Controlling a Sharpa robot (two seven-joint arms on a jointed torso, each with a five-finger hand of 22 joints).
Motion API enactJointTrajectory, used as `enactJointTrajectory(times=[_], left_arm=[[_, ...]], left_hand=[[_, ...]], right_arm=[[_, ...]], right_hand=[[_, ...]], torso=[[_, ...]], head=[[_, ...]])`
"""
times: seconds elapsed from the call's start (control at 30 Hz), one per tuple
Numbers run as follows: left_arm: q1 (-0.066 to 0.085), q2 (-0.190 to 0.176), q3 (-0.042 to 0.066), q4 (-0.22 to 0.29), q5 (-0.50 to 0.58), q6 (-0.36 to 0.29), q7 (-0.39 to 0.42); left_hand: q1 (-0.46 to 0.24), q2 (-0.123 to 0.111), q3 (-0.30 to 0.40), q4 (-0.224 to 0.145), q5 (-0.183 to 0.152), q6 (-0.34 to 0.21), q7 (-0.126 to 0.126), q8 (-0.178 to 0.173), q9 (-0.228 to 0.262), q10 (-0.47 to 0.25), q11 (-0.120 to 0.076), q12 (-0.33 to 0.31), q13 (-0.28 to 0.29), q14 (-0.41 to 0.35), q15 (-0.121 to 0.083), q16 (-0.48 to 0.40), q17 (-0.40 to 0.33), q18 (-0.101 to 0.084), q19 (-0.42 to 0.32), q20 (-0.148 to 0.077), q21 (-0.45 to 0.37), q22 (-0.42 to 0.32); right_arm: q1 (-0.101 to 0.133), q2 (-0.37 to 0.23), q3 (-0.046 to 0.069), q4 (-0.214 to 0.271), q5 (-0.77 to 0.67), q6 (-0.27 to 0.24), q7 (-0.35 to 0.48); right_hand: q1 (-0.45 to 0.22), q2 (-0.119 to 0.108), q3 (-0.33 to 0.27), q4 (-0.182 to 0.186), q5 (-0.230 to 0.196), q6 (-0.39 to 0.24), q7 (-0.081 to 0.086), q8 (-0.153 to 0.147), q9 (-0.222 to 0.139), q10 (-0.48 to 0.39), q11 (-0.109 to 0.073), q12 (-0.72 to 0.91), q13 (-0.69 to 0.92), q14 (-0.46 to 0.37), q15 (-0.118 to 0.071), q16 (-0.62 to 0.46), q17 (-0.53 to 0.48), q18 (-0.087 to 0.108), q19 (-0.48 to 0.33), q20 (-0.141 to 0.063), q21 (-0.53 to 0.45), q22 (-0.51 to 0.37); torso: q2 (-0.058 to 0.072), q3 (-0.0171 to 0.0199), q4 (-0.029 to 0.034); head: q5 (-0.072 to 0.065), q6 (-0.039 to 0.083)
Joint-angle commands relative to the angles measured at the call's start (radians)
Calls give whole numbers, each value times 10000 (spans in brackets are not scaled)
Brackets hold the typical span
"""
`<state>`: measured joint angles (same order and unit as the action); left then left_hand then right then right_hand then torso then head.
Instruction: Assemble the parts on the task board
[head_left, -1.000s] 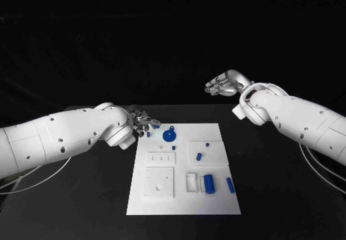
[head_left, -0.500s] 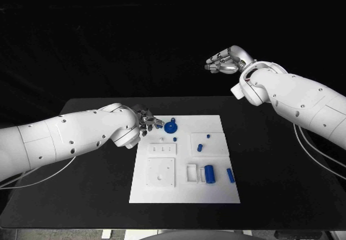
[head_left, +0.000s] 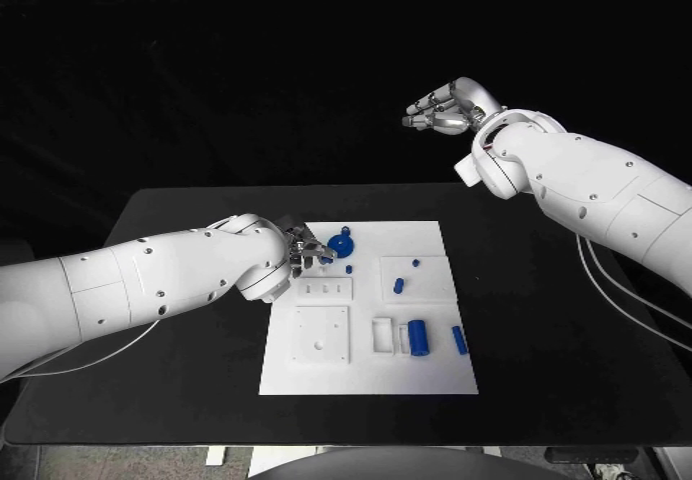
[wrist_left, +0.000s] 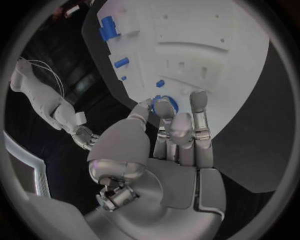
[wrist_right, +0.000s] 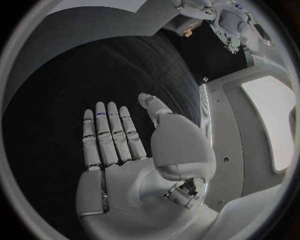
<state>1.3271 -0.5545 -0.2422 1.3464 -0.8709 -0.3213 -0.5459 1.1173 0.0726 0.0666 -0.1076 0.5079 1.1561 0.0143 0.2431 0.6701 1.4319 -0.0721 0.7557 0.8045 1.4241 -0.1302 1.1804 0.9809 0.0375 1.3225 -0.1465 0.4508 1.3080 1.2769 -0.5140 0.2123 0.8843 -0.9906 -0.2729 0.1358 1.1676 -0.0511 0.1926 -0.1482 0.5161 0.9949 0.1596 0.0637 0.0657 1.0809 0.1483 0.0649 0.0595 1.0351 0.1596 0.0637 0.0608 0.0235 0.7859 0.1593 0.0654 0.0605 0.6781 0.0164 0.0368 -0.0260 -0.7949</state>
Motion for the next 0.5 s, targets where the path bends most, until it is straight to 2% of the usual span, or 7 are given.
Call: enactJointTrajectory(times=[0.03, 0.13, 0.33, 0.5], left_arm=[[-98, 55, 3, -1, -345, 49, -73], [-168, 101, 3, -15, -480, 163, -72], [-242, 186, 3, -42, -759, 500, -96], [-279, 232, 3, -92, -1015, 811, -135]], left_hand=[[436, 367, 485, -598, -36, 454, -374, 94, -270, 278, -206, -37, 25, 104, 2, -8, 16, -19, 26, 36, 44, 163], [443, 353, 395, -594, -59, 536, -391, 223, -591, 385, -192, -86, 8, 148, 32, -6, 27, 4, 28, 82, 79, 169], [374, 314, 377, -596, 202, 693, -445, 345, -601, 508, -217, -11, 71, 226, 38, 71, 116, 20, 57, 113, 113, 172], [265, 316, 463, -672, 399, 718, -452, 404, -628, 576, -206, -113, 2, 235, 72, 54, 96, 43, 24, 168, 136, 170]], right_arm=[[10, 18, 8, -40, 75, 164, 62], [11, 20, 8, -69, 76, 229, 17], [10, 37, 7, -99, 77, 310, -34], [10, 39, 6, -114, 76, 471, -150]], right_hand=[[-19, 108, -59, -9, 60, -74, 11, -14, -3, -71, 10, -51, -16, -53, 18, -33, -12, 184, -66, 20, -58, -9], [-28, 106, -121, -24, 66, -105, 26, -19, -5, -107, 27, -51, -16, -89, 40, -34, -13, 182, -160, 32, -64, -14], [-15, 119, -217, -45, 68, -126, 37, -18, -4, -141, 42, -53, -16, -123, 58, -35, -13, 188, -234, 49, -67, -18], [12, 137, -376, -45, 52, -176, 56, -15, -2, -250, 82, -49, -17, -233, 96, -33, -13, 183, -476, 84, -77, -28]], torso=[[9, 2, 25], [4, 4, 22], [22, -9, -9], [15, 1, 2]], head=[[-22, -41], [-19, -62], [37, -84], [57, -122]])
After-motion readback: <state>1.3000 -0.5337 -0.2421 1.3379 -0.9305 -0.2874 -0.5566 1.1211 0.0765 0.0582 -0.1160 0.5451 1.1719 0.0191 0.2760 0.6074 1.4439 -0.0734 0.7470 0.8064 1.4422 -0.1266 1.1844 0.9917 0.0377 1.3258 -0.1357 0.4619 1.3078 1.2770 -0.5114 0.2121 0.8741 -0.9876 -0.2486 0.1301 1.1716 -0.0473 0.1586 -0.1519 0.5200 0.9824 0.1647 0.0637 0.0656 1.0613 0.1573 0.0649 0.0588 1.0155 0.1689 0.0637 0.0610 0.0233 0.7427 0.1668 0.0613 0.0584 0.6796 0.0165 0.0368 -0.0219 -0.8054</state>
